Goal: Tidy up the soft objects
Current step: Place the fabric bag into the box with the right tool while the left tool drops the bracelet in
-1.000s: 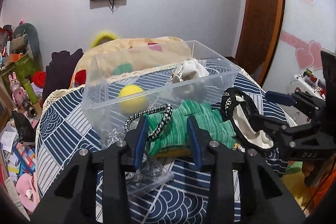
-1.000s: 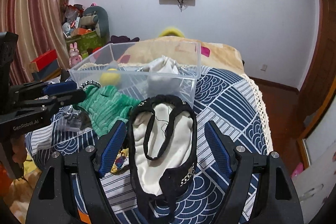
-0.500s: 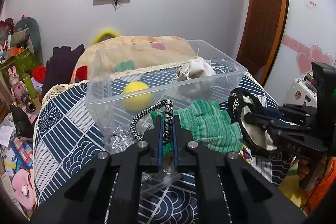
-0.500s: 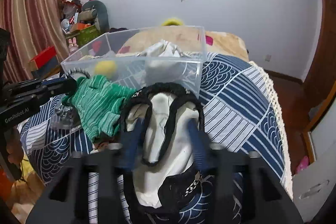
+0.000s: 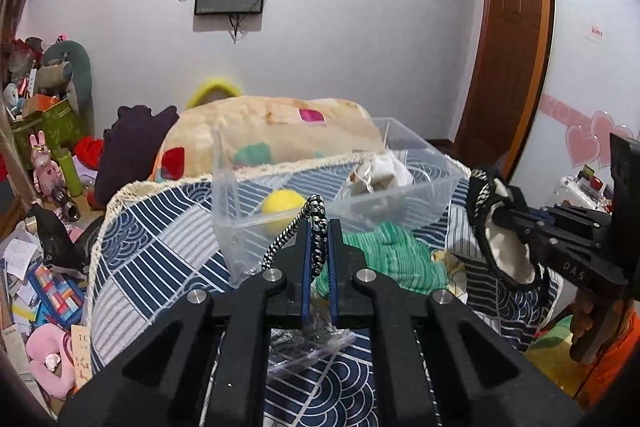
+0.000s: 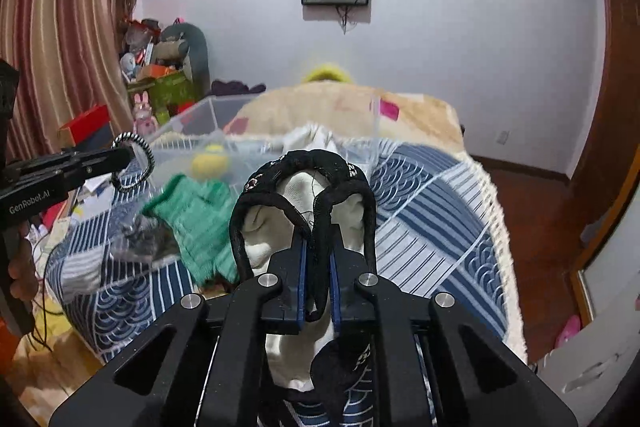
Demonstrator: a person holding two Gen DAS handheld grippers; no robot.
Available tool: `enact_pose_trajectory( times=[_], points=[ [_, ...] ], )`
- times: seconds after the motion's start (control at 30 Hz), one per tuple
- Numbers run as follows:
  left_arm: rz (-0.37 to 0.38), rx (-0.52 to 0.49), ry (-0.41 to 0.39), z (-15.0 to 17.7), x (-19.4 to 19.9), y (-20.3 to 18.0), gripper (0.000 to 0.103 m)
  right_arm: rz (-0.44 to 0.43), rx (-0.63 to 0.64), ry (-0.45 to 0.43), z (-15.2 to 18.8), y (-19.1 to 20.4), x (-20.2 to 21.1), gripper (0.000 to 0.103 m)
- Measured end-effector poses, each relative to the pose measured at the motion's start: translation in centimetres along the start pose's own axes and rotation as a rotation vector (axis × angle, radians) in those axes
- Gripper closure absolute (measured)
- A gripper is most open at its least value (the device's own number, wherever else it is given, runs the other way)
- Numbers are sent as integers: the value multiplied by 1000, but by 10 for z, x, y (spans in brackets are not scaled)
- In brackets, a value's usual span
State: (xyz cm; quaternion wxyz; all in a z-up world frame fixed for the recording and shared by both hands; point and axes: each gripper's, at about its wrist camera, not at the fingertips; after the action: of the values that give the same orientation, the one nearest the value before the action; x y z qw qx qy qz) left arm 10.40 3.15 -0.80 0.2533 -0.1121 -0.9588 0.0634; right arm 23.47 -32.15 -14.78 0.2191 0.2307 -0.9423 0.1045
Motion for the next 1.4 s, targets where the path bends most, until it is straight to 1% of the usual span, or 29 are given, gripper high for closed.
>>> enact_pose_trajectory(
  times=[0.2, 0.4, 0.57, 0.7, 0.87, 0.97, 1.07, 1.2, 1.4],
  points=[
    [-23, -13, -41, -15, 8, 4, 97, 11, -11, -72, -23, -7, 12, 95],
    [-45, -34, -75, -34, 6, 8, 97, 13, -11, -119, -51, -1, 6, 95],
    [-54, -42, -77, -45, -4, 14, 97, 18, -1, -156, -74, 8, -1, 95],
    [-55, -31, -67, -52, -15, 21, 97, 21, 20, -164, -89, 16, -11, 95],
    [-48, -16, -26, -55, -35, 29, 97, 22, 65, -150, -98, 34, -28, 95],
    [-61, -16, 5, -55, -50, 34, 97, 17, 93, -131, -99, 45, -40, 95],
    [-44, 10, 49, -52, -63, 41, 97, 23, 117, -111, -98, 55, -53, 95],
    [-44, 16, 94, -46, -78, 45, 97, 21, 149, -65, -97, 61, -72, 95],
    [-21, 56, 156, -37, -94, 50, 97, -5, 187, 43, -90, 66, -100, 94]
  ],
)
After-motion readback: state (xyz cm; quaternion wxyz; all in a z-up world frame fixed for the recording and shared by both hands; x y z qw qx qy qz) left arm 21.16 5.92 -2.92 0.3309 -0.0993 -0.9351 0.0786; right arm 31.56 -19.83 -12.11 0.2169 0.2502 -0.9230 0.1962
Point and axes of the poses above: each gripper's, at about its wrist camera, not at the fingertips, and x roughly against the way its jaws point, y to its left, z to its underside, and after that the axes turned 8 degrees about z, right-handed
